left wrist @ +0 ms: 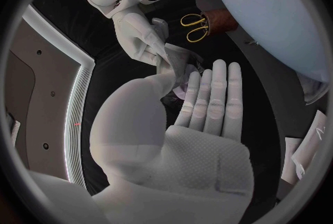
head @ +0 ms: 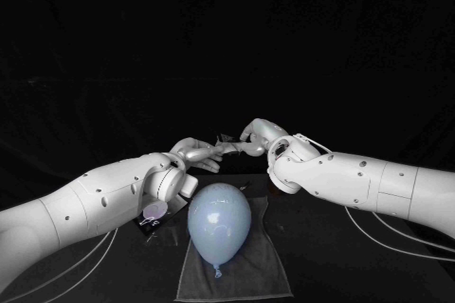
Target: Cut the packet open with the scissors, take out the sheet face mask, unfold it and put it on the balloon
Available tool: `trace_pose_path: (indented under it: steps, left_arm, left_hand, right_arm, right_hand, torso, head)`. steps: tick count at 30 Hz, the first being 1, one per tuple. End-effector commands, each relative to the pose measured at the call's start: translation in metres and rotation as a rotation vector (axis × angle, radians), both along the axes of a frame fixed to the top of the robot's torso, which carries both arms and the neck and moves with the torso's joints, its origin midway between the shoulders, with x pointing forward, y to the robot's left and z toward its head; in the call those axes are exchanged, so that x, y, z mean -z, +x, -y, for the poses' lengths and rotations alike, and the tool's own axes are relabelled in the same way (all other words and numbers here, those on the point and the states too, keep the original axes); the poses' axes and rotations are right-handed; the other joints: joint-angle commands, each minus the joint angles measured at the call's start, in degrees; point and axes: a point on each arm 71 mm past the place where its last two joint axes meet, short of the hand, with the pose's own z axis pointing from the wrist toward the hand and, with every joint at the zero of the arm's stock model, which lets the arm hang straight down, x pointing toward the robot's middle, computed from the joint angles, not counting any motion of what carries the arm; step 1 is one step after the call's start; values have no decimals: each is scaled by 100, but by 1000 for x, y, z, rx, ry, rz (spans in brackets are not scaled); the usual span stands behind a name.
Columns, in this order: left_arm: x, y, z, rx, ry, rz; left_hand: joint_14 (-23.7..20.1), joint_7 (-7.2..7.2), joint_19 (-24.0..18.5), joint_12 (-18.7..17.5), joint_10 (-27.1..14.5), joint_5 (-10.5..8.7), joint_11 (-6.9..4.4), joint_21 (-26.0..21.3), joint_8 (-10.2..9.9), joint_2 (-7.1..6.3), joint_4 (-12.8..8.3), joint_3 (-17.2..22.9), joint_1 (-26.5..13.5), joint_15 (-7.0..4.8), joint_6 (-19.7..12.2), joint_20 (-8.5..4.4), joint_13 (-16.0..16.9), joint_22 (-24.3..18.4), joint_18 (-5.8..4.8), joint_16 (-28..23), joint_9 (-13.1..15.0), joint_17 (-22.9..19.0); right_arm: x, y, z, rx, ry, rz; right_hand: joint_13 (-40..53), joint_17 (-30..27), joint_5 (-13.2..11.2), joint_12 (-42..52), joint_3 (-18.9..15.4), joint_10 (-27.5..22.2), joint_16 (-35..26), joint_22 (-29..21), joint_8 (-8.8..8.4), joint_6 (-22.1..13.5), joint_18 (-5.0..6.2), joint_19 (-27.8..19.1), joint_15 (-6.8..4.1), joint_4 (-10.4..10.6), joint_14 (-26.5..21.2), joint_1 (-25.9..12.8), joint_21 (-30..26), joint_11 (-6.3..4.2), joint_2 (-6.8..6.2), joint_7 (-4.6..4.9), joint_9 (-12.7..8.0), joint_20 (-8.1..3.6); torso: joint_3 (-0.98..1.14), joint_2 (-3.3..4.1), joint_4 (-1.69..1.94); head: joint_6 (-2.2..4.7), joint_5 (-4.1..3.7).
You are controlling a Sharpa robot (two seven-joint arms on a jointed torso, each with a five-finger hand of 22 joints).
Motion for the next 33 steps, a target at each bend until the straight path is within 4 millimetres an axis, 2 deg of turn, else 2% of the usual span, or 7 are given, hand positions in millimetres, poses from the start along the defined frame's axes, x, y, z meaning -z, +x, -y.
trace_pose_path:
  steps: [1,5,11,21,29,30,33]
  left_arm:
    - [-1,1,-1,-12,5,7]
    - [-1,1,-3,-24,7,9]
    - [-1,3,-6,-46,11,13]
    - [-1,4,-7,-66,5,16]
    - [-1,4,-5,-56,-2,13]
    - [-1,5,-5,-54,-3,11]
    - [-1,5,-5,-47,-3,7]
  left_hand:
    - [-20,127,-26,-1,-51,-14,32,-46,-76,-160,92,-273,-76,46,-95,43,18,-34,113,9,-42,15]
    - [-111,164,-48,33,-125,-14,67,-140,-138,-206,248,-640,-65,81,-146,86,31,-98,120,-21,-81,17]
    - [-133,186,-27,73,-186,-12,85,-190,-169,-127,368,-841,39,95,-164,97,38,-139,124,-25,-103,22]
    - [-150,155,18,181,-235,-11,63,-258,-170,375,452,-746,547,79,-107,95,47,-198,125,-32,-127,22]
    - [-163,25,32,242,-196,-9,-17,-280,-60,641,261,-407,1029,23,96,77,38,-221,125,-55,-97,9]
    - [-165,-4,15,247,-178,-9,-38,-288,-25,684,166,-287,1159,5,146,71,30,-226,121,-64,-85,2]
    - [-161,-34,-22,266,-106,-8,-71,-281,48,674,-107,-86,1425,-26,247,41,21,-221,118,-85,-56,-16]
  right_arm:
    - [1,2,1,18,-30,-27]
    - [3,3,1,17,-45,-45]
    - [4,3,0,12,-62,-61]
    - [4,-1,-6,-14,-78,-59]
    - [3,-7,-13,-42,-88,-48]
    - [3,-8,-14,-45,-88,-46]
    - [2,-8,-14,-45,-89,-37]
  right_hand:
    - [1202,1481,31,19,428,404,29,467,41,39,20,15,-37,-387,588,-10,15,-24,38,-23,248,-14]
    - [1202,1481,31,19,428,404,29,467,41,39,20,15,-37,-387,588,-10,15,-24,38,-23,248,-14]
    - [1200,1487,30,16,434,403,31,466,43,37,21,14,-37,-391,589,-15,13,-24,35,-23,248,-14]
    - [1202,1486,30,19,440,404,31,474,45,36,18,20,-37,-395,589,-19,22,-24,32,-23,248,-14]
    - [1202,1486,30,19,440,404,31,474,45,36,18,20,-37,-395,589,-19,22,-24,32,-23,248,-14]
    - [1202,1486,30,19,440,404,31,474,45,36,18,20,-37,-395,589,-19,22,-24,32,-23,248,-14]
    - [1203,1490,30,19,447,405,32,480,49,35,17,23,-37,-400,590,-25,27,-24,28,-23,249,-14]
  torso:
    - [0,-2,4]
    - [-2,-4,-9]
    - [5,1,4]
    - [2,0,-1]
    - [4,0,-6]
    - [4,-1,-3]
    - [3,0,0]
  head:
    - [1,-4]
    - [-16,-9]
    - [-18,-19]
    - [-36,-12]
    - [-41,-9]
    - [-43,-12]
    - [-41,-21]
